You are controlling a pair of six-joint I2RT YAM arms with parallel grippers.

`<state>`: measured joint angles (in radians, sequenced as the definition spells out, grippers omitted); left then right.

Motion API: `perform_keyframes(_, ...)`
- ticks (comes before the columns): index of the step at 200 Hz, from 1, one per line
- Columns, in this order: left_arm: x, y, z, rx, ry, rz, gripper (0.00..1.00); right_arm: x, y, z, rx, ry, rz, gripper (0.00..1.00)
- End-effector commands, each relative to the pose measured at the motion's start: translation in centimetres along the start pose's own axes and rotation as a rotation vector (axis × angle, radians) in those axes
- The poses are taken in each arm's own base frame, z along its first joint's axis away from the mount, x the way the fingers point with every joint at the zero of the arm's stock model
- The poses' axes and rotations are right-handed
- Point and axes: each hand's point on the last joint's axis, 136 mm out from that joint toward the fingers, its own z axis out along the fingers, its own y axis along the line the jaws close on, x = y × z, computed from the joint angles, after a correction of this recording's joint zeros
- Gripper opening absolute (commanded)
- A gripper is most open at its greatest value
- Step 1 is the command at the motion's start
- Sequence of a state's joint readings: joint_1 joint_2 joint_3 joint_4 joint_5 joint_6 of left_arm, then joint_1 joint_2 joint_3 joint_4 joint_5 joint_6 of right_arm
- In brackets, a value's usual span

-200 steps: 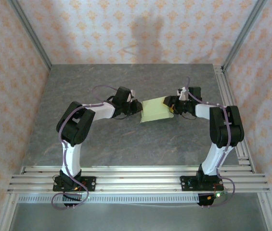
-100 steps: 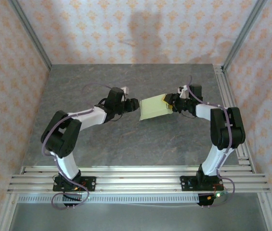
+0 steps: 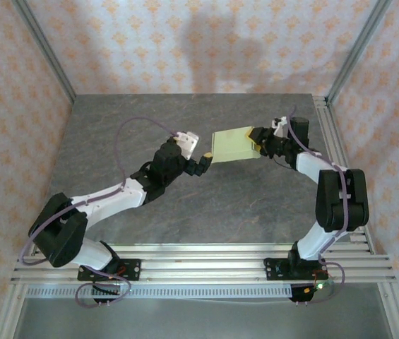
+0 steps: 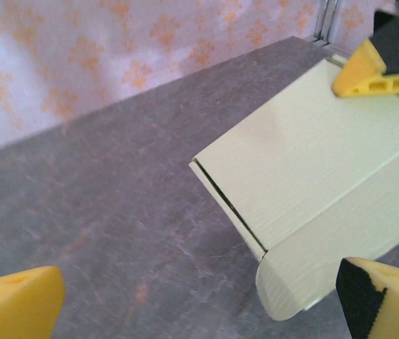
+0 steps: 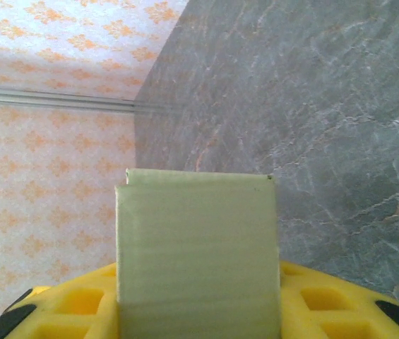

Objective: Fold the paper box

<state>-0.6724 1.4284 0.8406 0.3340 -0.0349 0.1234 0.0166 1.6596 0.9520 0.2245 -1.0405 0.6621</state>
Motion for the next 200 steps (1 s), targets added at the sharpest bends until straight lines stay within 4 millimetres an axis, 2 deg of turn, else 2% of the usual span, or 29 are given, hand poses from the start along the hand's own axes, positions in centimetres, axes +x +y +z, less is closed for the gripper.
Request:
perform_keyframes(1,-2.2,0.9,-1.2,-0.105,-0.053,0.259,1.0,-0.8,4.0,-1.1,-0.076,-0.007,-0.043,0.41)
perform_keyframes(19,-1.9,-1.0,-1.4,-0.085,-0.063,0.45,1.0,-0.7,4.9,-1.5,-0.09,-0.002,-0.036,0.41)
perform_keyframes(35,-1.5,-2.0,-1.4,-0.072,-0.068,0.553,1.0,-0.5,5.9,-1.9,-0.115,0.005,-0.025,0.41)
perform_keyframes(80,-2.5,-3.1,-2.1,-0.022,-0.15,0.649,1.0,0.2,7.7,-2.7,-0.205,0.034,0.068,0.4)
perform_keyframes(127,-3.7,-3.2,-2.7,0.037,-0.209,0.64,1.0,0.5,9.9,-3.8,-0.473,0.047,0.238,0.37)
perform_keyframes(160,-4.7,-1.4,-3.6,0.055,-0.256,0.58,0.99,1.3,8.9,-3.9,-0.517,0.064,0.316,0.36)
perform_keyframes(200,-4.2,-0.6,-4.2,0.145,-0.245,0.626,0.99,2.6,7.5,-3.8,-0.494,0.097,0.386,0.35)
